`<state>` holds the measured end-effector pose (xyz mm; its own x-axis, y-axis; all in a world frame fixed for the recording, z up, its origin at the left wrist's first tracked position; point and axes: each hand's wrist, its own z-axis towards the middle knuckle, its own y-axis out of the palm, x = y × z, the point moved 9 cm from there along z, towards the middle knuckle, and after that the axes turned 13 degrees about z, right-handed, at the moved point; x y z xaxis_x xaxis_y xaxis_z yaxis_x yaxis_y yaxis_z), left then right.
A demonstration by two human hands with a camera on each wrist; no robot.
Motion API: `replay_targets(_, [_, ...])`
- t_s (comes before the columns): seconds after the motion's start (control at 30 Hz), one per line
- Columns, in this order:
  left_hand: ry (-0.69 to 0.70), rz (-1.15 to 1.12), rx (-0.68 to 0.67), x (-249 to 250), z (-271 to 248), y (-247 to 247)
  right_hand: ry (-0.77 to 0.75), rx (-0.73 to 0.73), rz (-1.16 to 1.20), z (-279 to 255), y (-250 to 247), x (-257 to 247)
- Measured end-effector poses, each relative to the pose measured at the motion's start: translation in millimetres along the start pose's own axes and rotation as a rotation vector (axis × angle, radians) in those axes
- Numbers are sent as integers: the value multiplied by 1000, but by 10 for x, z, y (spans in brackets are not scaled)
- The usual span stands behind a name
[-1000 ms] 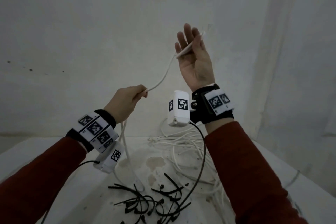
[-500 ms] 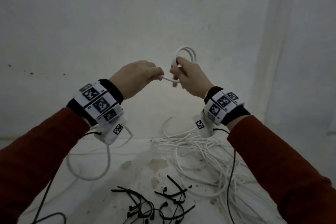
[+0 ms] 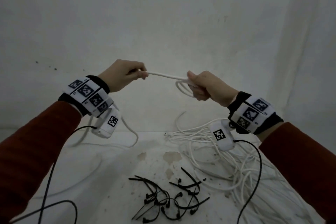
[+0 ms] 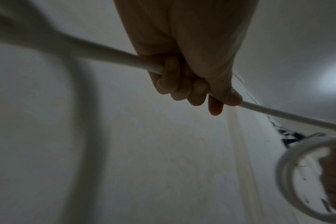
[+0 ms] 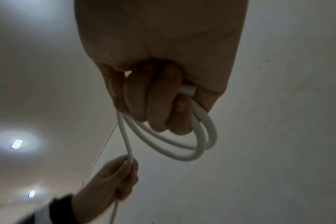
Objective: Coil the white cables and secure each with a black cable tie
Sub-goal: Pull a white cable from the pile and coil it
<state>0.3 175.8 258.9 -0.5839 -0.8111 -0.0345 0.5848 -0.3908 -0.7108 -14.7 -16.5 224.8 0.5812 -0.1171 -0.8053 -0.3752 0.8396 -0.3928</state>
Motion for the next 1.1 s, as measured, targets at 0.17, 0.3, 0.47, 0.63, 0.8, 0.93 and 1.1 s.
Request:
replay_targets(0.17, [-101, 41, -13, -507, -288, -8, 79, -42, 533, -110, 39, 155])
replay_targets(0.3, [-160, 121, -5, -783, -422, 58, -16, -110, 926, -154, 72, 132])
replay_targets(0.47, [-203, 222, -216, -1027, -734, 447, -233, -243, 1397, -196, -126, 89])
replay_targets(0.63, [-161, 200, -209, -1041, -996, 676, -367, 33, 1554, -269, -301, 213])
replay_targets(0.8, [90, 457, -118, -753, -1176, 681, -537, 439, 1604, -360, -566, 396])
replay_targets(0.93, [362, 639, 47, -249, -1294, 543, -583, 567, 1573, -275, -685, 494])
replay_targets(1.1, [479, 691, 74, 131, -1322, 283, -509, 711, 1328, -85, -687, 535])
